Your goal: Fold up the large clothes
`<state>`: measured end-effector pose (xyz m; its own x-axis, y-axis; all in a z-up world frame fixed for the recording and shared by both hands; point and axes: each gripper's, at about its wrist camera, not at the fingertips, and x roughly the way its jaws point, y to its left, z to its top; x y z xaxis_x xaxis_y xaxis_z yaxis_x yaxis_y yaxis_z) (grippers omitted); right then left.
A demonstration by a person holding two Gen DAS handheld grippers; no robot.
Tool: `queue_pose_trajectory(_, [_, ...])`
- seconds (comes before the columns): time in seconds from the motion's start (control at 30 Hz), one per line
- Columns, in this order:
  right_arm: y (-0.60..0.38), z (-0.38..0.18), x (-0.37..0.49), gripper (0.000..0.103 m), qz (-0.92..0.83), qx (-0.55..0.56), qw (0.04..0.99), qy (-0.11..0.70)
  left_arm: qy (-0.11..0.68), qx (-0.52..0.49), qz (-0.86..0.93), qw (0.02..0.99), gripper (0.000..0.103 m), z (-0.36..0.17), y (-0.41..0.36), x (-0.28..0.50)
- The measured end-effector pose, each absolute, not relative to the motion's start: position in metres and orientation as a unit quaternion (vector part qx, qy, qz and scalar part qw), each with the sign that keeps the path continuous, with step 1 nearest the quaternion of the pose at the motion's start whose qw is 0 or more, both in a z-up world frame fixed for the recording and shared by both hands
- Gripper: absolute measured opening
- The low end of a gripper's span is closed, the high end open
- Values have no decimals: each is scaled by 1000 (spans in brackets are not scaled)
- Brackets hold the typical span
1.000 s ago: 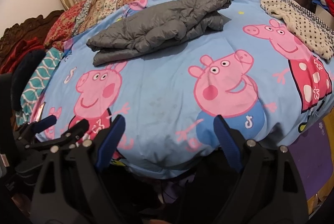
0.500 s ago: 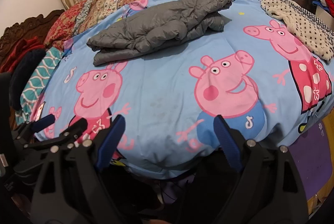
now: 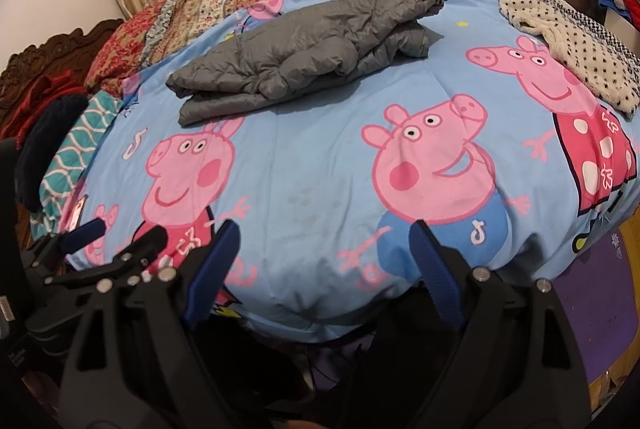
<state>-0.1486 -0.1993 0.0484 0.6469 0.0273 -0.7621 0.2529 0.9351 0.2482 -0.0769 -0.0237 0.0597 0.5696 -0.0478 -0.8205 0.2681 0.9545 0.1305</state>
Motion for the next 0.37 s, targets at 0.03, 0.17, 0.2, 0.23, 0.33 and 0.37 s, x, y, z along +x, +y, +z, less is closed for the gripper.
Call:
queue_pose_trajectory(0.03, [-199, 48, -148, 83, -63, 169, 892, 416, 454, 121, -91, 878, 67, 60, -24, -78])
queue_pose_trajectory(0.17, [-199, 48, -149, 83, -63, 169, 891, 416, 452, 124, -95, 878, 67, 61, -26, -79])
queue_pose_trajectory(0.2, [-198, 48, -149, 83, -63, 169, 891, 416, 452, 125, -96, 878, 67, 60, -26, -79])
queue_pose_trajectory(0.23, [-198, 48, -149, 83, -63, 169, 891, 416, 453, 125, -96, 878, 67, 60, -26, -79])
queue_pose_trajectory(0.33, [-199, 48, -149, 83, -63, 169, 891, 416, 456, 123, -97, 876, 67, 59, -26, -79])
queue_pose_trajectory(0.37, [-199, 48, -149, 83, -63, 169, 891, 416, 456, 123, -97, 876, 67, 59, -26, -79])
